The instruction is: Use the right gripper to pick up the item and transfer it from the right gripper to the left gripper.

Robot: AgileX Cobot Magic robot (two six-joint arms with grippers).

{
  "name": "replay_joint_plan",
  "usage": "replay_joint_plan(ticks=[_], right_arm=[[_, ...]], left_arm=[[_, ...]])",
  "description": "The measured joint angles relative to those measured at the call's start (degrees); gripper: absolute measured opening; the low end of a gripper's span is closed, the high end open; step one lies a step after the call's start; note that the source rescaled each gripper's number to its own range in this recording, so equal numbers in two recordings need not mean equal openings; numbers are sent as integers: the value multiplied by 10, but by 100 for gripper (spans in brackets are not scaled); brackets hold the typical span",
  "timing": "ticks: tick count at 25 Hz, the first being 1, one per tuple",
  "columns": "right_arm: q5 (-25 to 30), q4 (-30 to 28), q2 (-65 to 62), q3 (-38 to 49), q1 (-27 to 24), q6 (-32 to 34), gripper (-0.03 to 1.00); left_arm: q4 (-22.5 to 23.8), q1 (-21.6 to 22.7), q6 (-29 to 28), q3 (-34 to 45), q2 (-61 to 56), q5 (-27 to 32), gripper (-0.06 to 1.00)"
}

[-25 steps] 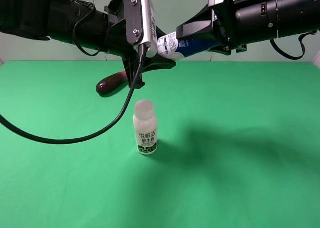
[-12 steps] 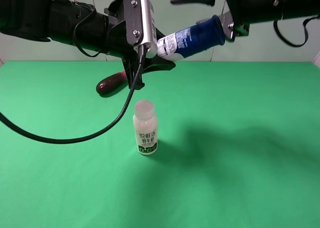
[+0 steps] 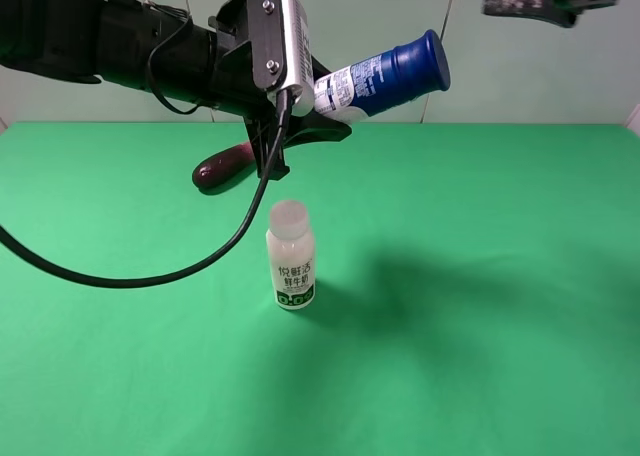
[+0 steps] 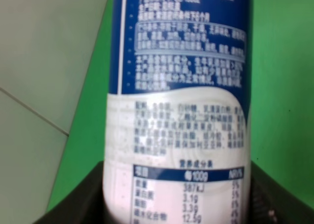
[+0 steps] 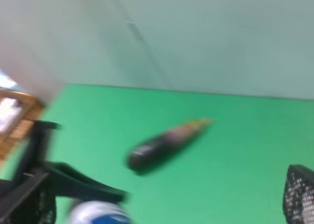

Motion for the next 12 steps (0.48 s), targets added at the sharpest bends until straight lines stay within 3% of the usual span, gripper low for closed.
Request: replay_joint_plan(ticks=[3,7,9,12], right_arm=[[9,-194,-17,0,0,167,100],[76,-422,-41,1,0,359,100],[99,-475,-66,10,0,403,100],[113,-498,-117,39,0,429,100]], left_arm=[[0,0,0,0,0,2,0],[0,0,0,0,0,2,0],[0,0,0,0,0,2,0],[0,0,0,0,0,2,0]])
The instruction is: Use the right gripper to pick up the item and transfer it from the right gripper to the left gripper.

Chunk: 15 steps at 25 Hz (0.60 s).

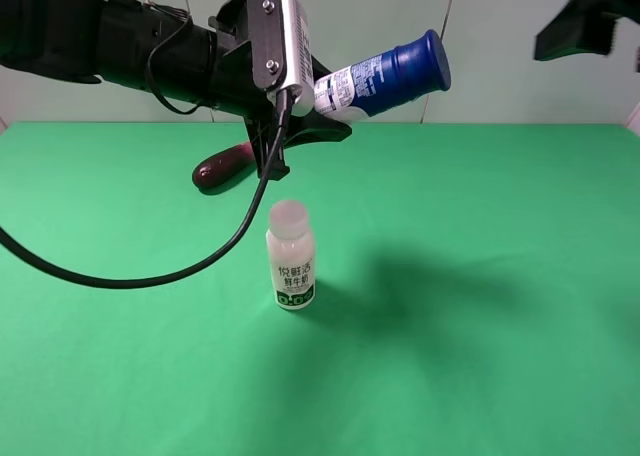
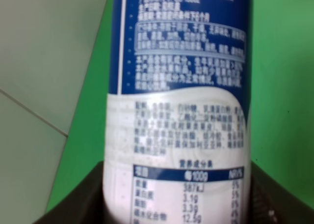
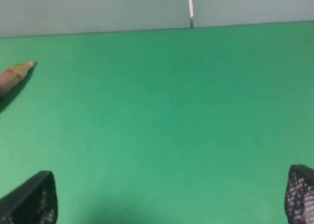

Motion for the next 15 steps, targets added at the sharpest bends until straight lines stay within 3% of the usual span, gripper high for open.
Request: replay_joint_plan(ticks=[8,15], right_arm=[[44,-42,-161,88,0,5,100],[104,-48,-280,113,0,-23,100]], left_arm=[[0,0,0,0,0,0,0],[0,0,0,0,0,0,0]])
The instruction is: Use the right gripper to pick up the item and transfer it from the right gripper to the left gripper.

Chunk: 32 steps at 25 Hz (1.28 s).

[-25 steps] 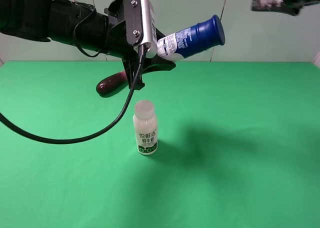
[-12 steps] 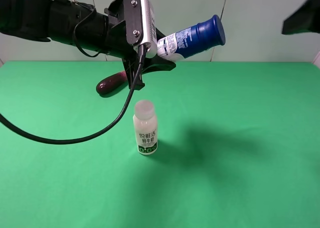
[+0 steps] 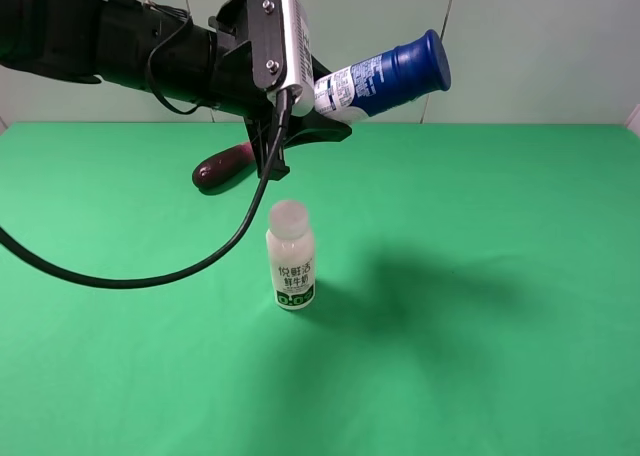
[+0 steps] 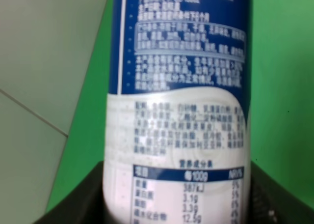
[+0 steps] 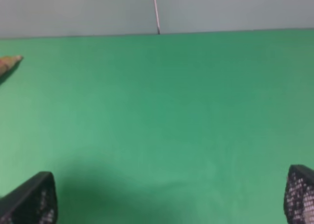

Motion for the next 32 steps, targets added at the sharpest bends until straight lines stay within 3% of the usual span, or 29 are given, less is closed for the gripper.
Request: replay_joint_plan(ticks=[7,14,22,27,32], right_arm=[[83,10,-103,2,0,-27,100],[128,27,-199,2,0,-46,100],[110,53,-273,80,0,-60,100],[81,71,-279,142,0,-62,100],[86,76,-279,164,0,-70,100]], left_arm=[[0,0,-11,0,0,0,0],[0,0,-35,0,0,0,0],[1,0,-37,0,0,0,0],[1,0,-38,0,0,0,0],[1,0,-38,0,0,0,0]])
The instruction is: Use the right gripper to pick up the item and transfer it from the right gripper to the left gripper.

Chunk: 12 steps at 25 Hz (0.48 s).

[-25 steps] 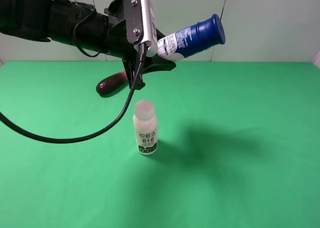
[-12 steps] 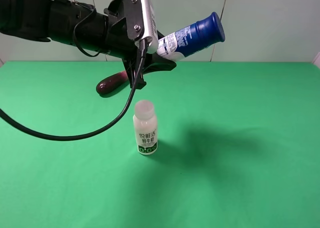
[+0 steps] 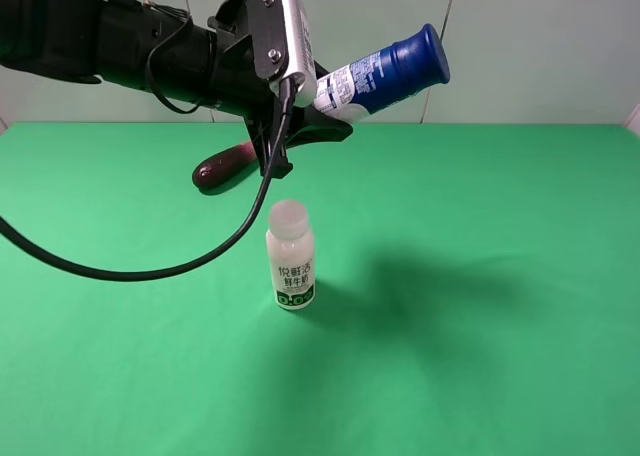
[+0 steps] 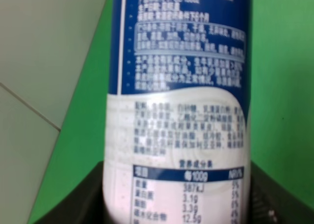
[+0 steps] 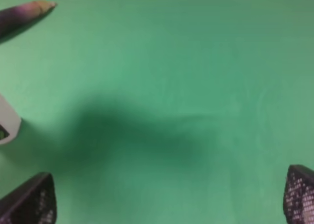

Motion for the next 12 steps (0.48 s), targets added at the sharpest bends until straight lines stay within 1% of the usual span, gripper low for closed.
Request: replay_joint_plan(ticks=[12], right_arm=[[0,5,0,0,0,0,100]], left_arm=[[0,0,0,0,0,0,0]])
